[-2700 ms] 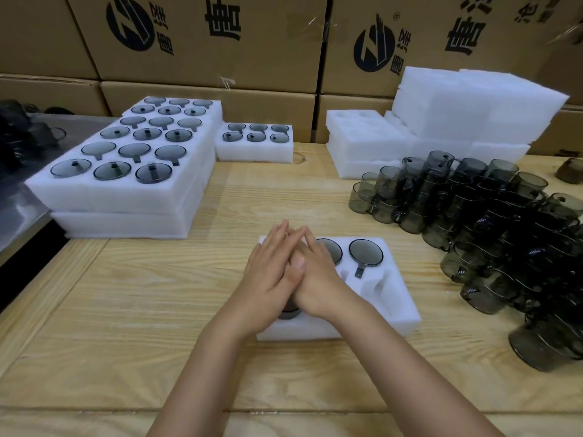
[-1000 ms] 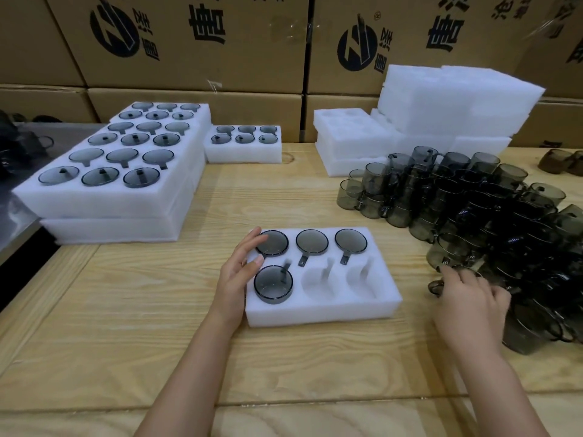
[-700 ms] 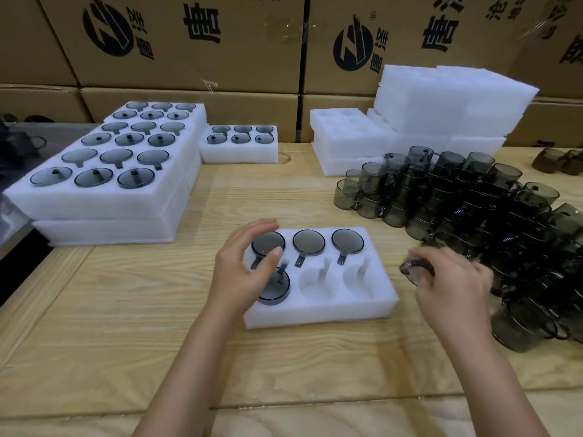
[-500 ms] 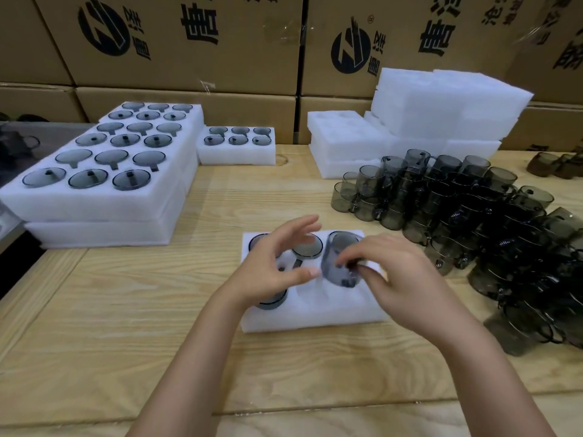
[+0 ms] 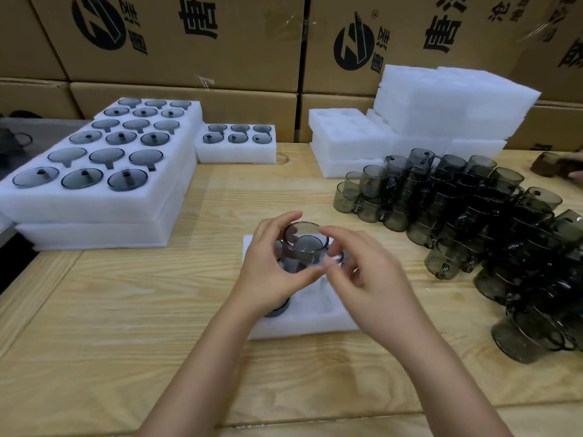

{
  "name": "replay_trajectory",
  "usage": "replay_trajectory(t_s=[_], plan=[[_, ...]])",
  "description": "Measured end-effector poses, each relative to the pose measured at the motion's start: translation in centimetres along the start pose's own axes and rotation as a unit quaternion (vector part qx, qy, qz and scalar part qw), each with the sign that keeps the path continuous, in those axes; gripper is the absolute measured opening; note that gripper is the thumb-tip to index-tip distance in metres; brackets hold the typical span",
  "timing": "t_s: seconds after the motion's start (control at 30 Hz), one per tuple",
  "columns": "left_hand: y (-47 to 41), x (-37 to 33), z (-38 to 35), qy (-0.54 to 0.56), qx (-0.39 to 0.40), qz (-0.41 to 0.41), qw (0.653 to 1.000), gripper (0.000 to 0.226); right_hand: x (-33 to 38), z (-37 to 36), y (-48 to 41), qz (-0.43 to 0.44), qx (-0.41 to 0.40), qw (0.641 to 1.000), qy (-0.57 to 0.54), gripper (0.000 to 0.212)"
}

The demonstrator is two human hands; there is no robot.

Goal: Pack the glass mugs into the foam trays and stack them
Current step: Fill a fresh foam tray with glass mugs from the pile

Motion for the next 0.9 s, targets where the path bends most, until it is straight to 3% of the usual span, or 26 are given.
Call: replay_trajectory(t_s=[0.07,0.23,0.43,0.53,0.73,0.9], plan=[[0.2,0.0,-0.2,0.000,0.003,-0.010,1.000,0.076,-0.2,-1.2,0.7,-0.047,0.029,0.998,-0.026,0.042],[0.5,0.0,0.4,0.082,0.085,0.066,0.991,0.066,-1.2,-1.7,0.2,-0.068,0.021,0.997,-0.042,0.040],[0.9,-0.1,0.3,0.001,0.145,0.007,0.989,0.058,-2.9,-1.0,-0.2,-0.066,0.050,0.996,-0.030,0.044],[1.0,-0.2,0.1,-0.047,0.149,-0.042,0.987,0.062,-3.5,-1.0,-0.2,-0.062,0.058,0.995,-0.051,0.044],[1.0,-0.2,0.3,-0.073,0.197,-0.064,0.976,0.081,-3.9,-1.2,-0.2,-0.067,0.127,0.986,-0.088,0.055],[1.2,-0.4,0.0,-0.117,0.241,-0.092,0.959,0.098,-4.2,-1.0,-0.2,-0.037,0.142,0.989,-0.006,0.053]])
Point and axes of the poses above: each hand's wrist, its own y-axis away from the middle knuckle, its own z-axis out of the back of the hand, x = y × z, the point moved 2 cm from there along -y, towards the middle knuckle, and after that the axes turned 11 degrees about -x, right-handed, at the moved point
